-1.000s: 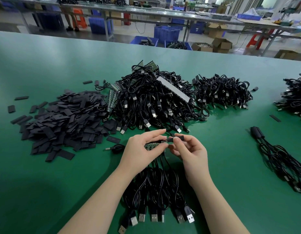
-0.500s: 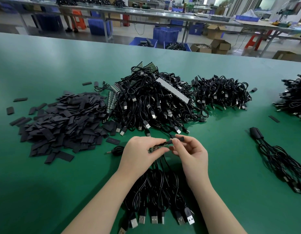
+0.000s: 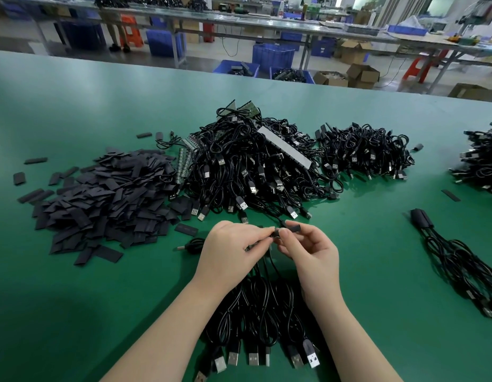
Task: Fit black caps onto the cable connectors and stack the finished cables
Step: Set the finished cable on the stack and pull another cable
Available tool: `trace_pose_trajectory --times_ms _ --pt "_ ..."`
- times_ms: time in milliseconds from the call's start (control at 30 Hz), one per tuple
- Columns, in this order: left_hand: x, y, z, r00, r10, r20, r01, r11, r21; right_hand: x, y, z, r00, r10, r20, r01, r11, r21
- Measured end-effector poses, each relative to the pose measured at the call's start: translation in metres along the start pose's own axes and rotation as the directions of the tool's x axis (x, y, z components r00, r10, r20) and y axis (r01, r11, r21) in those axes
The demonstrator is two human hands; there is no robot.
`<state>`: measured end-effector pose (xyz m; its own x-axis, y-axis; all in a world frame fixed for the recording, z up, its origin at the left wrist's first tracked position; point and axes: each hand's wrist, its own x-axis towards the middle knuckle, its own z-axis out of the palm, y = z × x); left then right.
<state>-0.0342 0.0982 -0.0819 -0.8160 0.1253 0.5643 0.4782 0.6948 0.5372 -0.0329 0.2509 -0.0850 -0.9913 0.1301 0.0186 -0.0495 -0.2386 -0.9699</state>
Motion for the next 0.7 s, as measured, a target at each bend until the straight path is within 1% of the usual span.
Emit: trace_pose_trajectory --times_ms 100,233,367,500,700 --pt "-0.0003 -0.0002 0.0007 1.000 0.016 -0.008 -0.015 1.000 0.010 -0.0004 -0.0006 0.0002 1.000 0.012 -0.013 -0.012 1.000 0.017" --pt "-0.0004 0.0022 0.0025 1.000 0.000 -0.031 -0.001 1.000 -0.008 -0.0014 -0.0010 0.0017 0.999 0.042 -0.030 -0.039 0.995 0.091" --pt "-0.0004 0.0005 0.0003 1.000 0.010 -0.016 -0.010 1.000 0.000 -0.0019 -0.0006 0.0029 0.999 0.043 -0.012 -0.042 0.997 0.069" --pt "0.0001 0.0016 -0.0001 1.000 -0.016 0.004 0.016 1.000 -0.009 -0.0019 -0.0019 0.0024 0.999 0.054 0.003 -0.054 0.998 0.045" --pt "-0.0009 0.0020 -0.0015 0.999 -0.043 0.008 0.043 0.999 -0.015 -0.0030 -0.0017 0.0033 0.997 0.072 0.025 -0.073 0.995 0.069"
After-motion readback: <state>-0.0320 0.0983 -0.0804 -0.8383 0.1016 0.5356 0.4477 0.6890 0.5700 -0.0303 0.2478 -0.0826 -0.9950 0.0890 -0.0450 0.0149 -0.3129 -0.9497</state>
